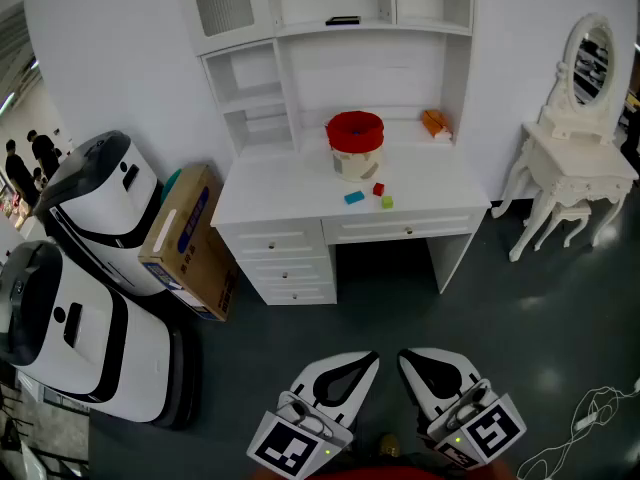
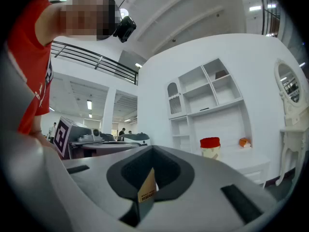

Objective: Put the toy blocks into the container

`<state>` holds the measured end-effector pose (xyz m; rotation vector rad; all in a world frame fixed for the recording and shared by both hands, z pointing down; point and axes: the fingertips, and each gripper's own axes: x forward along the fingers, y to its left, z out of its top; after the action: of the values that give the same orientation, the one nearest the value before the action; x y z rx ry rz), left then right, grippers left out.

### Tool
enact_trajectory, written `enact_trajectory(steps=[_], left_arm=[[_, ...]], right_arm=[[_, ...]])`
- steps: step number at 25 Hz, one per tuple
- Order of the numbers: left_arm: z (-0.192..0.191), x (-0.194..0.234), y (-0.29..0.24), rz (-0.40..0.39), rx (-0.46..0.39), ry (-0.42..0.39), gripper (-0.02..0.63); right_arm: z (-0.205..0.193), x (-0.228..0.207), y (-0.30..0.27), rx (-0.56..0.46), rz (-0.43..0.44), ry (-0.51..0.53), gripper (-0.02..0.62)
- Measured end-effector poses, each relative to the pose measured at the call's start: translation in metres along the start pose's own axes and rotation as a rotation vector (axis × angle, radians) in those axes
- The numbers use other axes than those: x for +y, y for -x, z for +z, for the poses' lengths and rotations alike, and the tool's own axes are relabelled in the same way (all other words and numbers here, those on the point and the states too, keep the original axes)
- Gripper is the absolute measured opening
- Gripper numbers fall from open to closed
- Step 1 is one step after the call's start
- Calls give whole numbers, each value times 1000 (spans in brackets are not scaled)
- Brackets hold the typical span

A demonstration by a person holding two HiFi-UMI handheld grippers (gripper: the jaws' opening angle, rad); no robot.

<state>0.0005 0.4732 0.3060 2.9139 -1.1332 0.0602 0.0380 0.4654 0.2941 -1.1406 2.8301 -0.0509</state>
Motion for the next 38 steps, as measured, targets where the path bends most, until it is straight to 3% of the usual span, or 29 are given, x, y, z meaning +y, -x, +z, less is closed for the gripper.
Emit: enact_trajectory(steps=[18,27,38], left_arm=[[-1,10,4,19,-5,-6,28],[3,52,15,41,-39,17,28],[-2,109,9,7,-85,82,26]], right_arm=[[-3,4,-7,3,18,-5,11],[0,8,-43,4,3,-6,11],[-11,-1,-91,19,-47,4,12]])
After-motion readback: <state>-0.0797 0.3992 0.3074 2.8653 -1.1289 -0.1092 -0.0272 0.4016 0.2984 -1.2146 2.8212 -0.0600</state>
